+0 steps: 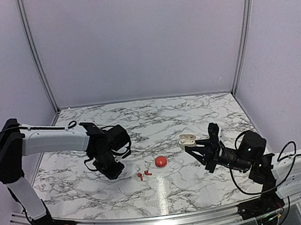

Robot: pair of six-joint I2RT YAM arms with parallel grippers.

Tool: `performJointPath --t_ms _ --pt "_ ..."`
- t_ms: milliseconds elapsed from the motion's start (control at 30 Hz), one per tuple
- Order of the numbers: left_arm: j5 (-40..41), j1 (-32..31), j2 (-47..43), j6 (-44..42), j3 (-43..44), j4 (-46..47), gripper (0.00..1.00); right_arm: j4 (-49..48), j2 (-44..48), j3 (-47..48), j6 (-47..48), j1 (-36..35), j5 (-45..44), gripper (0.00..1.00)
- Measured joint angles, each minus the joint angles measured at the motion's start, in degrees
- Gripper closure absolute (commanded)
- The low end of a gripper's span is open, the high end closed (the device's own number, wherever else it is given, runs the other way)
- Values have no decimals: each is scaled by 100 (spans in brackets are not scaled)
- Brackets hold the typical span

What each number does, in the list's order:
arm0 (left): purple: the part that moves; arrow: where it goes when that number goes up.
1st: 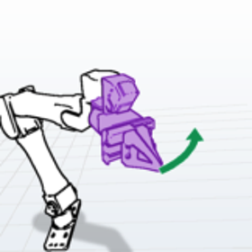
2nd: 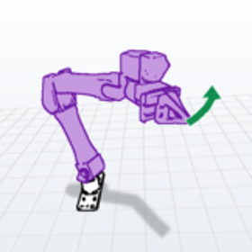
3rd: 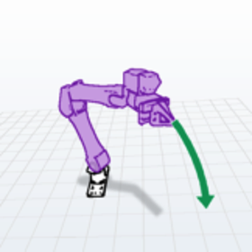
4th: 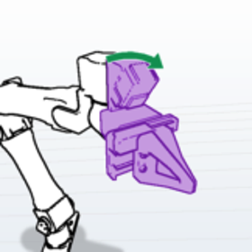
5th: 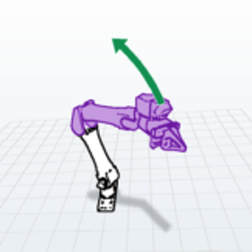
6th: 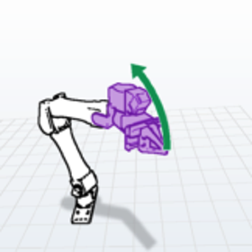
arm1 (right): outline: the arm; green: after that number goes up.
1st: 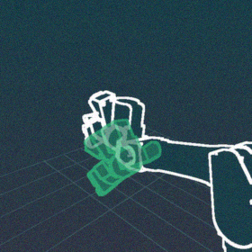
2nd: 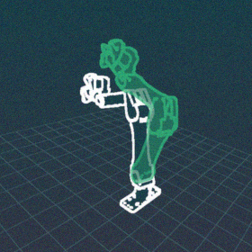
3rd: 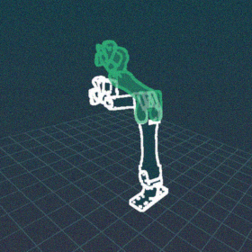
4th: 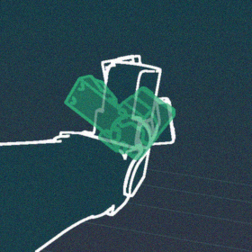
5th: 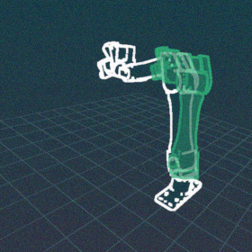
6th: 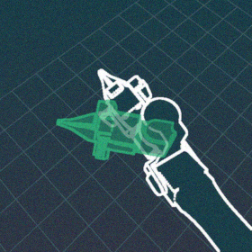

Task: Insert the wireless bluetooth earbuds into the charging case
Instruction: Pick up the right earbud from the center of the board, then insert the right earbud into the right side groove of the charging case.

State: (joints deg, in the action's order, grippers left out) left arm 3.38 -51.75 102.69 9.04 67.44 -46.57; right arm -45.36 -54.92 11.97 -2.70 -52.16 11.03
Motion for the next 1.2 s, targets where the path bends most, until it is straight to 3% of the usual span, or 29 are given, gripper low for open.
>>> performJointPath --t_ms 267,533,867,1200 --pt "201 31 -1375 -24 28 807 87 -459 -315 0 446 2 101 100" --pt "166 -415 -2927 -264 -306 2702 87 -1368 -968 0 1010 -35 321 100" --pt "-258 -1016 -3161 -614 -667 4282 87 -1808 -1543 387 1687 -358 505 100" --pt "-568 -1646 -2896 -964 -649 5381 88 -2260 -2033 592 1335 -584 417 100"
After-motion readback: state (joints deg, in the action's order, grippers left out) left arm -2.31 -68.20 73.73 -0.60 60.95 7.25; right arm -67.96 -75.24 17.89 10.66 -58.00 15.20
